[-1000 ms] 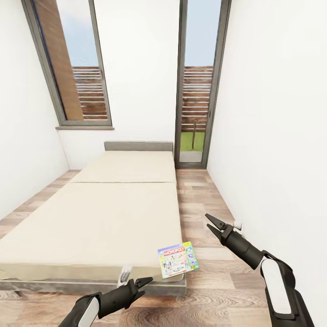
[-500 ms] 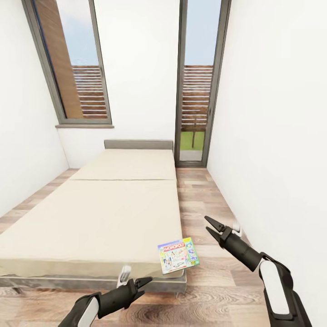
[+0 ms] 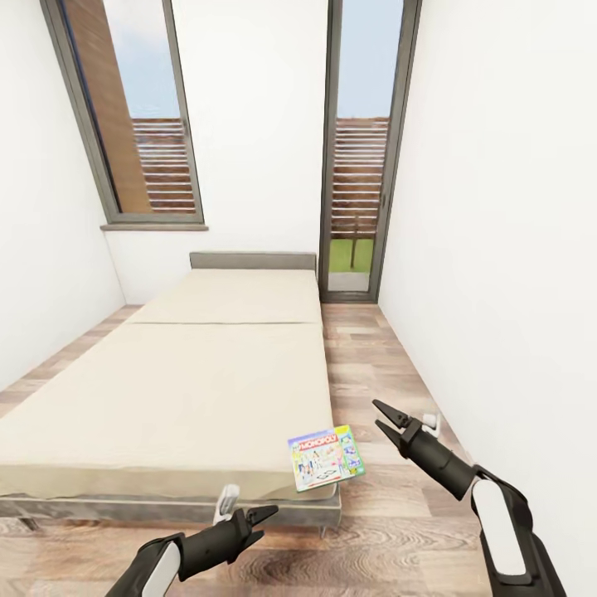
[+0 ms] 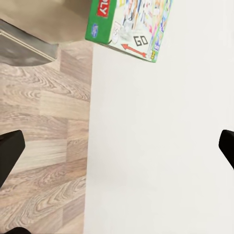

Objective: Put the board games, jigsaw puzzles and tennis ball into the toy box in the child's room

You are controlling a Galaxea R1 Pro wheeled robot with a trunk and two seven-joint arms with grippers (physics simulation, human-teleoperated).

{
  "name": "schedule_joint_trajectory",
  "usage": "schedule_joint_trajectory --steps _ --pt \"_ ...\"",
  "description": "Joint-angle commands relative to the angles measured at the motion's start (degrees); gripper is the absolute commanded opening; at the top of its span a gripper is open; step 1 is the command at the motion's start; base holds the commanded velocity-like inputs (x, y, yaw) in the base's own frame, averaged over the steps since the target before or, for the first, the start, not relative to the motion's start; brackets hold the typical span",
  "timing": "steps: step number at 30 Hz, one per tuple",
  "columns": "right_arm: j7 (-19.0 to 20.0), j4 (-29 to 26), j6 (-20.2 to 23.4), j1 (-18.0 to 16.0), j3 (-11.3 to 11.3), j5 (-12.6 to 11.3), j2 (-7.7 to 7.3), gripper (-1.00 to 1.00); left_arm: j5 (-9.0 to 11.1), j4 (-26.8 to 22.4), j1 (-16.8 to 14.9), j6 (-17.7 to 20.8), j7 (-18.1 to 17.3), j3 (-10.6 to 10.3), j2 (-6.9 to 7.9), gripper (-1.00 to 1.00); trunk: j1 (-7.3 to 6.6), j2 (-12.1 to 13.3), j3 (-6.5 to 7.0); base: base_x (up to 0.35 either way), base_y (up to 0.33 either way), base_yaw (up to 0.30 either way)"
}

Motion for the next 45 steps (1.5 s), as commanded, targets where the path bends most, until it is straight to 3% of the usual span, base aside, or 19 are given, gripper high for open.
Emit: schedule_joint_trajectory --steps 1,13,45 --pt "0.2 0.5 0.1 -0.1 -0.2 0.0 0.07 1.00 0.0 0.0 0.0 0.4 -0.2 0.3 -0.07 1.00 0.22 -0.4 -0.24 0.000 0.000 0.000" --pt "0.0 5.3 -4.8 -0.1 -0.1 0.0 -0.50 1.00 0.0 0.0 0.0 1.6 -0.1 0.3 0.22 1.00 2.85 -5.3 -2.39 0.000 0.000 0.000" --pt "0.2 5.5 -4.7 -0.1 -0.8 0.0 -0.80 1.00 0.0 0.1 0.0 1.4 0.0 0.2 0.06 1.00 9.88 -18.1 -8.14 0.000 0.000 0.000"
